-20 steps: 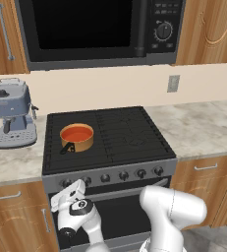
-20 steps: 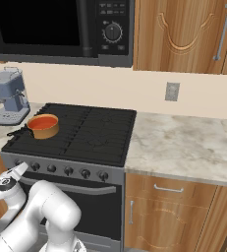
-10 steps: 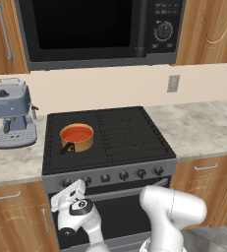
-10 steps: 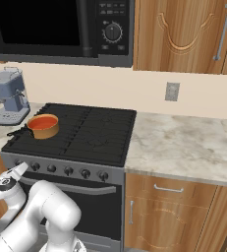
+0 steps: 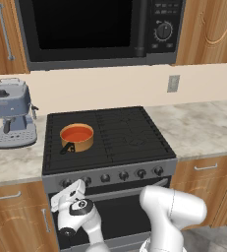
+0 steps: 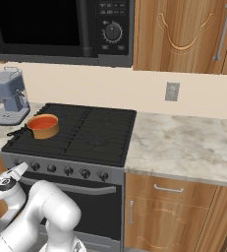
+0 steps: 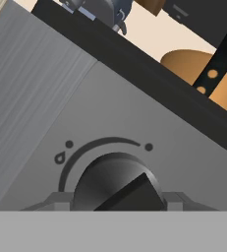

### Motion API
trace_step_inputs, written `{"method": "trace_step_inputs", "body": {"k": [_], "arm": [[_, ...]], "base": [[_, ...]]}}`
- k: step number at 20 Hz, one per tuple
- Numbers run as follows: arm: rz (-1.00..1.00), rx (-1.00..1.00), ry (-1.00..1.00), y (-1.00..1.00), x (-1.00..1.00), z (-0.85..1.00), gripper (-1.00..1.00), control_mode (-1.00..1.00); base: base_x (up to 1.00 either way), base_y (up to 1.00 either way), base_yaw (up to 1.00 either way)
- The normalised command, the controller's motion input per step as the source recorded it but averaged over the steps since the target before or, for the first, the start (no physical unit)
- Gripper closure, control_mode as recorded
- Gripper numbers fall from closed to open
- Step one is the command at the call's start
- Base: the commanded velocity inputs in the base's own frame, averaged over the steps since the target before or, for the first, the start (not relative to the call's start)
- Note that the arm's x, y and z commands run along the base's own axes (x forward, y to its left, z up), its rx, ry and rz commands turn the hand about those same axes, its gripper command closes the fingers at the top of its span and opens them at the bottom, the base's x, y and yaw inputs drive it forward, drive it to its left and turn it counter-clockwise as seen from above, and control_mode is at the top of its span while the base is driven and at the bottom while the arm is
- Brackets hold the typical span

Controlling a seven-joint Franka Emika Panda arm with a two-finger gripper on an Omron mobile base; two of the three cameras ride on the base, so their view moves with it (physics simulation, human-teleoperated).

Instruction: Wait until the marinara sauce is simmered to a deep red color and then turn off the stove.

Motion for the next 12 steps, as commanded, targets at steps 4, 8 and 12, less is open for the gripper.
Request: {"method": "trace_step_inputs", "body": {"k": [4, 8, 12], "arm": [[0.0, 0.0, 0.0, 0.0, 0.0, 0.0, 1.0, -1.0], [0.0, 0.0, 0.0, 0.0, 0.0, 0.0, 1.0, -1.0], [0.0, 0.0, 0.0, 0.0, 0.0, 0.0, 1.0, -1.0]], "base": [[0.0, 0.0, 0.0], [0.0, 0.0, 0.0], [0.0, 0.0, 0.0]]}}
